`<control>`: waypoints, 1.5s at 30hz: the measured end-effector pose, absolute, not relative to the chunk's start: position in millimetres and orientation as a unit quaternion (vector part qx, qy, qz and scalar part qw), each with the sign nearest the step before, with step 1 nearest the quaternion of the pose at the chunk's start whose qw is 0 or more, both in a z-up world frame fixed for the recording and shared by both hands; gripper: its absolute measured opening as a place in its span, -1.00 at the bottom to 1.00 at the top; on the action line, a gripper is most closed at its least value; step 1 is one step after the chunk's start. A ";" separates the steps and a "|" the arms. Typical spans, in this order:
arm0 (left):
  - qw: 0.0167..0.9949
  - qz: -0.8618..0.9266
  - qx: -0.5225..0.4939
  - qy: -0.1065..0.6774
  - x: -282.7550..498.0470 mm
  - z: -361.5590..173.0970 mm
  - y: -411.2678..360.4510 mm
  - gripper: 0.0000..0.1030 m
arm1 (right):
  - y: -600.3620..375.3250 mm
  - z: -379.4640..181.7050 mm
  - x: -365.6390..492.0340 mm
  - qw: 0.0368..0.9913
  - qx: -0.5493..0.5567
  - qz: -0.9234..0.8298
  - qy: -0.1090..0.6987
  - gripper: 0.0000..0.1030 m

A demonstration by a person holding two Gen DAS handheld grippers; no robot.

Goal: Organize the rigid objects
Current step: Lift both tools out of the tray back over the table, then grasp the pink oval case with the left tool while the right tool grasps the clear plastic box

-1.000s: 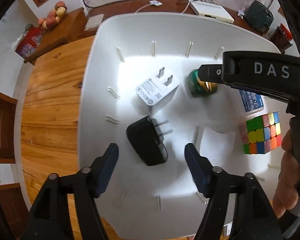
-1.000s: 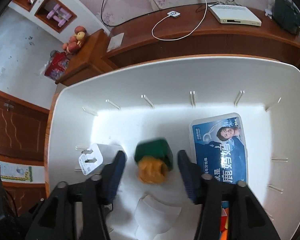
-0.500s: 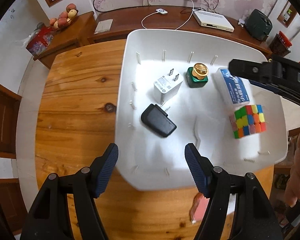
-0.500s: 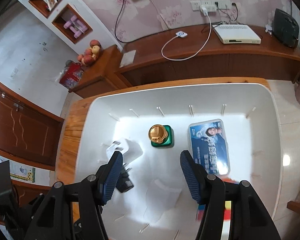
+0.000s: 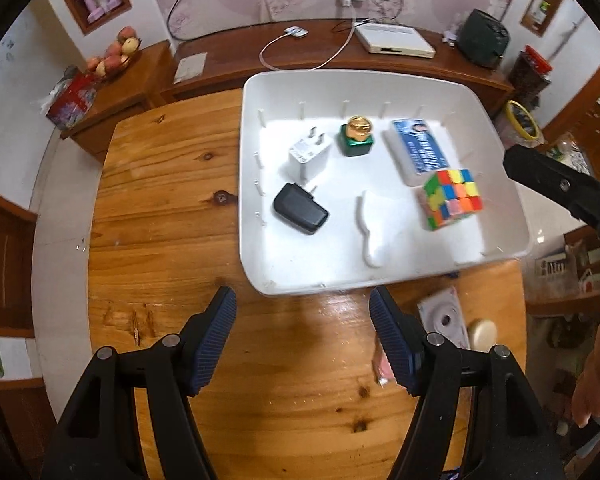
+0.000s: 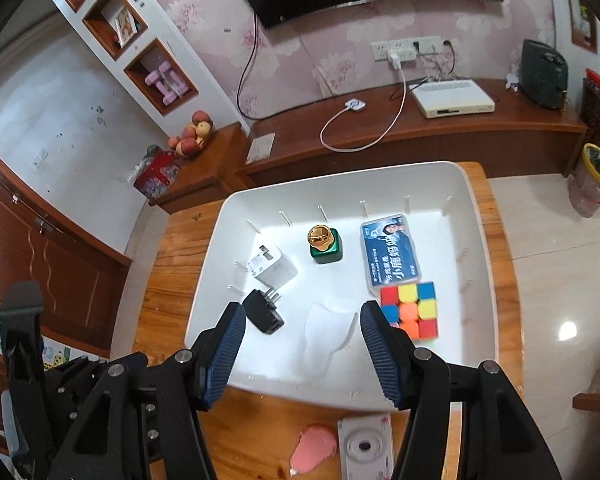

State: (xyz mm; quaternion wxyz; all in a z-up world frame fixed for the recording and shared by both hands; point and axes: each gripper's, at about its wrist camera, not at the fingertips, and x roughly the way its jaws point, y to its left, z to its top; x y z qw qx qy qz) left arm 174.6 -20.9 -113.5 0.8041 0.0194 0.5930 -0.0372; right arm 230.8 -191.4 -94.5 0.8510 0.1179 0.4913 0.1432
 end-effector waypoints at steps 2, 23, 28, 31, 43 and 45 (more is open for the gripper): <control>0.806 -0.047 0.024 0.590 169.4 -108.0 -23.6 0.40 | -193.8 -84.7 216.8 0.858 0.120 0.137 0.481 0.18; 0.799 -0.174 0.105 0.566 114.5 -123.6 -65.9 0.40 | -212.8 -90.5 77.9 0.854 0.157 -0.007 0.496 0.18; 0.791 -0.190 0.127 0.567 108.3 -147.7 -73.9 0.40 | -215.3 -126.3 62.0 0.828 0.186 -0.037 0.528 0.18; 0.790 -0.201 0.148 0.560 103.0 -162.5 -79.4 0.40 | -217.7 -144.4 56.7 0.815 0.205 -0.052 0.540 0.18; 0.764 -0.229 0.153 0.583 102.6 -210.1 -91.0 0.41 | -227.8 -202.5 63.8 0.752 0.291 -0.076 0.586 0.18; 0.760 -0.228 0.147 0.591 104.9 -216.5 -92.8 0.41 | -228.9 -210.8 66.3 0.742 0.304 -0.076 0.593 0.15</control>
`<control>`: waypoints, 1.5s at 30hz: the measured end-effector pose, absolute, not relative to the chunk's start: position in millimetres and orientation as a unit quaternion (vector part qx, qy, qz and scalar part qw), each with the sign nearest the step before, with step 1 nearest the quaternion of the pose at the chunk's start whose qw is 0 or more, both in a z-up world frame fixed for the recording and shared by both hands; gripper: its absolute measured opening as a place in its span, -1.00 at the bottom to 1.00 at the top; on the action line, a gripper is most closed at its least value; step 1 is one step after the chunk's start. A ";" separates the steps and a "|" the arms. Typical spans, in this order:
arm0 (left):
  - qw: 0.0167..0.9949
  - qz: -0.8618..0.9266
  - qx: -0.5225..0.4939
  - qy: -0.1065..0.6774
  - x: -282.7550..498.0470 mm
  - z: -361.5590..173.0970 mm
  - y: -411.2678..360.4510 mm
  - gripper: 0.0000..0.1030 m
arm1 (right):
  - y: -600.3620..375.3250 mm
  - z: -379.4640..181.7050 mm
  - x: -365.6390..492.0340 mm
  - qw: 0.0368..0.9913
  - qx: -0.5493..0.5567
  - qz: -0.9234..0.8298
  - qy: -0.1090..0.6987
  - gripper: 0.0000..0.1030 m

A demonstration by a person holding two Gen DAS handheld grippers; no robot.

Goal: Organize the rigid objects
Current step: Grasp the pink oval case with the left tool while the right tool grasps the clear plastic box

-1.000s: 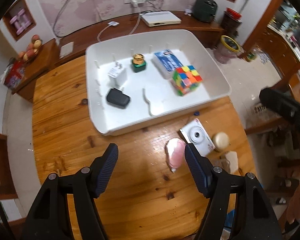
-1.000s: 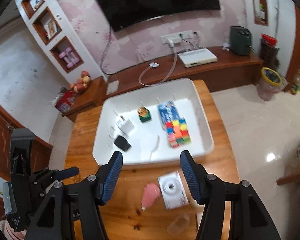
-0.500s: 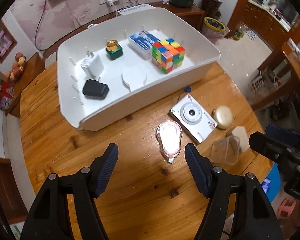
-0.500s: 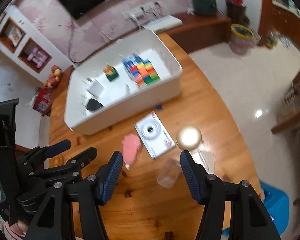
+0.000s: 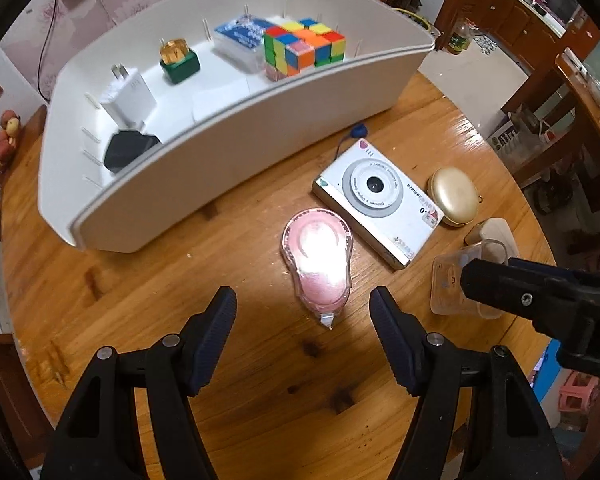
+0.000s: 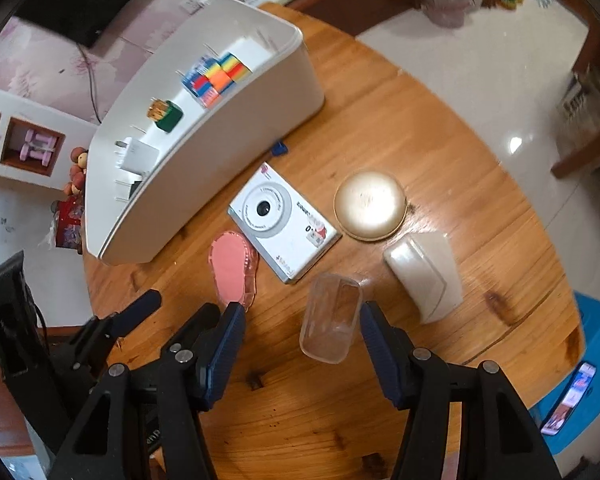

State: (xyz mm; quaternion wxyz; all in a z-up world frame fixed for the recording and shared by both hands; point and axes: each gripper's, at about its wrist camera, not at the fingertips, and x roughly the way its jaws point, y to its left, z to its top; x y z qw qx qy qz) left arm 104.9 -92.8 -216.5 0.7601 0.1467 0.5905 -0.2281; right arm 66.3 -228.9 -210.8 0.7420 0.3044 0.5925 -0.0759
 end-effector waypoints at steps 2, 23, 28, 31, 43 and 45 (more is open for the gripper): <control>0.754 -0.227 0.140 0.601 107.1 -224.2 -94.4 0.41 | -230.1 -217.0 68.8 0.735 0.309 -0.078 0.598 0.09; 0.742 -0.185 0.126 0.632 125.6 -255.3 -103.1 0.41 | -232.0 -245.0 80.1 0.696 0.305 -0.082 0.645 -0.23; 0.747 -0.181 0.135 0.626 124.5 -255.5 -104.1 0.39 | -231.0 -248.8 85.1 0.686 0.297 -0.084 0.659 -0.23; 0.751 -0.183 0.137 0.619 126.9 -254.9 -106.7 0.13 | -232.2 -249.5 86.9 0.684 0.296 -0.083 0.662 -0.23; 0.759 -0.211 0.104 0.607 118.2 -218.0 -92.4 -0.09 | -236.0 -237.3 90.6 0.693 0.302 -0.046 0.653 -0.44; 0.764 -0.216 0.098 0.600 112.5 -203.5 -85.4 -0.09 | -237.4 -230.3 89.1 0.698 0.304 -0.034 0.647 -0.44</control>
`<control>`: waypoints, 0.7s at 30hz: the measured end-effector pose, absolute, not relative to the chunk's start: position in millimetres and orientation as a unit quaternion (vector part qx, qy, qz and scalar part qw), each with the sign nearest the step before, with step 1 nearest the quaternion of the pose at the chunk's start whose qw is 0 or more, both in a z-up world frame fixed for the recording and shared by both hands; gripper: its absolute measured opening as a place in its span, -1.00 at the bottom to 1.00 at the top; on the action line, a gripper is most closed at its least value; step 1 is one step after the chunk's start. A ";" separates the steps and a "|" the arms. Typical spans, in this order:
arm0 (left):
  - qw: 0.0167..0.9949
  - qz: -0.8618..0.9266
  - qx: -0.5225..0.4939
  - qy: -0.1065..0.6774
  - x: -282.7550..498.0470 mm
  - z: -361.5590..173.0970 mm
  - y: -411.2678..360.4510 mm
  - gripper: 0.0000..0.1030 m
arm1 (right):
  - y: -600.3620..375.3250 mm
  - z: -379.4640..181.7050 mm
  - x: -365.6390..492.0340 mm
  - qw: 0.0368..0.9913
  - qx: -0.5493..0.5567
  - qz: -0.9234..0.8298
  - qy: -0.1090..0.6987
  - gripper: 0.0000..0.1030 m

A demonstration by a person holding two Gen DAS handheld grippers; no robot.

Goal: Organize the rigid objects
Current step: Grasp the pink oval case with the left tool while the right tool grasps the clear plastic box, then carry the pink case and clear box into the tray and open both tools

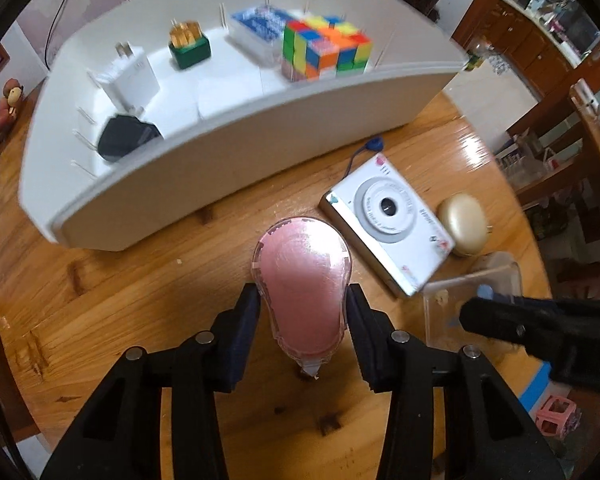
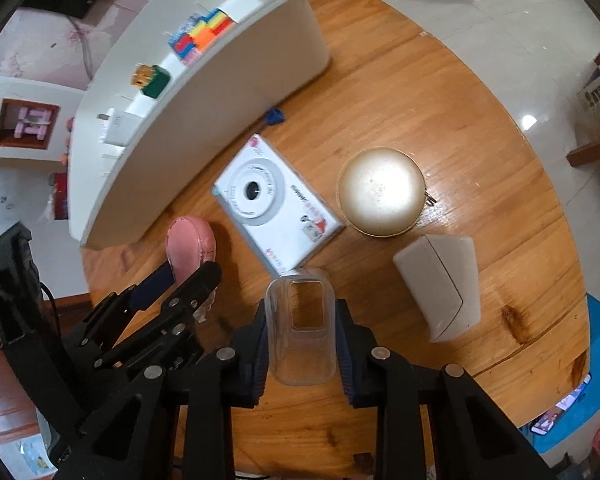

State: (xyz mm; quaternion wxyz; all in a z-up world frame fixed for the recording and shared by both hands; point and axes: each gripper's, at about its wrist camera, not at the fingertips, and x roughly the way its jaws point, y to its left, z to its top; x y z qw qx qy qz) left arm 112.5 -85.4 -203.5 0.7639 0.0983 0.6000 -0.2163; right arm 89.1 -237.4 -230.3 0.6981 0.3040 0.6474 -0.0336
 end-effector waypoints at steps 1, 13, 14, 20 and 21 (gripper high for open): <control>0.766 -0.220 0.094 0.596 109.8 -194.3 -82.1 -0.09 | -238.2 -226.0 88.7 0.700 0.306 -0.028 0.644 -0.44; 0.797 -0.197 0.109 0.561 122.3 -91.5 -67.8 -0.09 | -235.7 -117.9 108.4 0.777 0.271 0.043 0.566 -0.44; 0.801 -0.193 0.107 0.556 127.2 -81.3 -66.7 -0.09 | -236.9 -106.1 111.9 0.785 0.265 0.049 0.557 -0.44; 0.837 -0.169 0.085 0.513 165.8 -30.6 -56.8 -0.09 | -242.6 -32.3 141.0 0.844 0.203 0.063 0.492 -0.44; 0.843 -0.162 0.083 0.507 171.6 -23.1 -54.8 -0.09 | -244.1 -21.0 148.3 0.853 0.195 0.063 0.480 -0.44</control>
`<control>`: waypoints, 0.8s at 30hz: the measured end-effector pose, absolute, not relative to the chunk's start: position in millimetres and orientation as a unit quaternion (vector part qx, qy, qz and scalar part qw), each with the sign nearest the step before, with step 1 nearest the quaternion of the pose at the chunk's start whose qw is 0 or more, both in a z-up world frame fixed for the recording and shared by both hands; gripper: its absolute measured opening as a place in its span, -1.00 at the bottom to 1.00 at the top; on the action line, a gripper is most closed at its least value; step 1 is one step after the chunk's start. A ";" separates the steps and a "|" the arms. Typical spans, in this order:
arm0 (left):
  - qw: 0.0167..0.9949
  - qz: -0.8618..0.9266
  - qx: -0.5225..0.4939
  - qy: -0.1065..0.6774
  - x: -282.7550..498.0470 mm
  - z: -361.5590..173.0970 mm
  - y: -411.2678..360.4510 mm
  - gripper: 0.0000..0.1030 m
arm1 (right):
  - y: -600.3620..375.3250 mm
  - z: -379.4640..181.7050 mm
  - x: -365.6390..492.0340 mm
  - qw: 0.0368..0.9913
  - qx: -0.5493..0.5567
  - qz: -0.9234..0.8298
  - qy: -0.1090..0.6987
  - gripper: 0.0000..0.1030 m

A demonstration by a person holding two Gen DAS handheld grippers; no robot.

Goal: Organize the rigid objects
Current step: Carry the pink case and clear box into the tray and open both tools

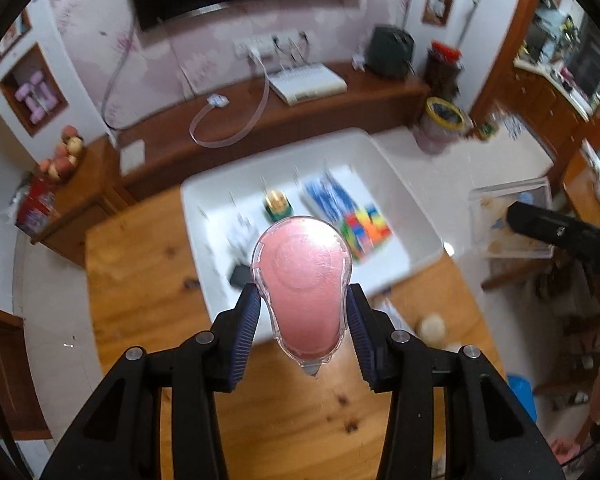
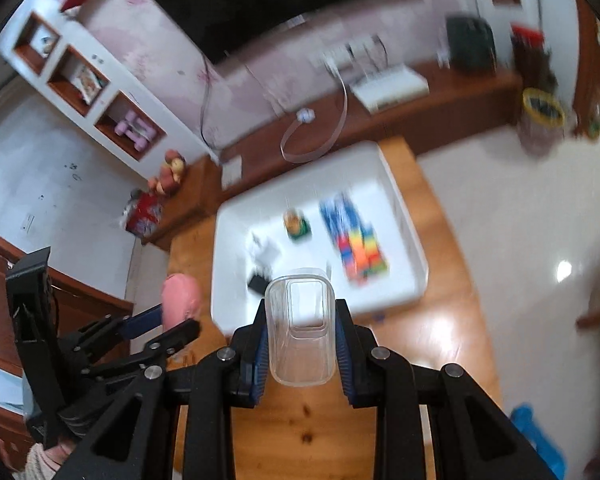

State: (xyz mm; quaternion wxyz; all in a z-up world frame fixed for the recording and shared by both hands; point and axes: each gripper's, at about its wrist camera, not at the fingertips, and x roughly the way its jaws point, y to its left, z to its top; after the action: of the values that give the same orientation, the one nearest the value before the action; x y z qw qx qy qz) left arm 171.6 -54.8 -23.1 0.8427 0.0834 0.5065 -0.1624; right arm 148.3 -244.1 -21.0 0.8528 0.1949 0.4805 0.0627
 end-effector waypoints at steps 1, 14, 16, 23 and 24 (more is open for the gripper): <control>0.848 -0.155 0.082 0.500 178.9 -15.5 -53.1 -0.09 | -246.2 -12.0 154.0 0.859 0.188 0.063 0.471 -0.44; 0.848 -0.115 0.055 0.515 243.0 -49.9 -63.9 -0.08 | -237.3 0.5 255.9 0.883 0.113 0.067 0.450 -0.44; 0.843 -0.109 0.058 0.524 252.0 -66.3 -67.1 -0.08 | -235.2 -14.2 272.9 0.877 0.100 0.065 0.465 -0.44; 0.827 -0.093 0.057 0.551 276.2 -116.0 -74.5 -0.08 | -229.5 -78.3 318.7 0.850 0.067 0.044 0.521 -0.44; 0.824 -0.091 0.054 0.556 279.7 -123.6 -74.6 -0.08 | -227.7 -89.3 324.4 0.844 0.061 0.040 0.531 -0.44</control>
State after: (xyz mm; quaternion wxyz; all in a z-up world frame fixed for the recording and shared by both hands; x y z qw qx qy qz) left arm 279.7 -74.6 -123.6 0.8244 0.0543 0.5561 -0.0906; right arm 324.4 -227.7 -89.3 0.8444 0.0610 0.5308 0.0404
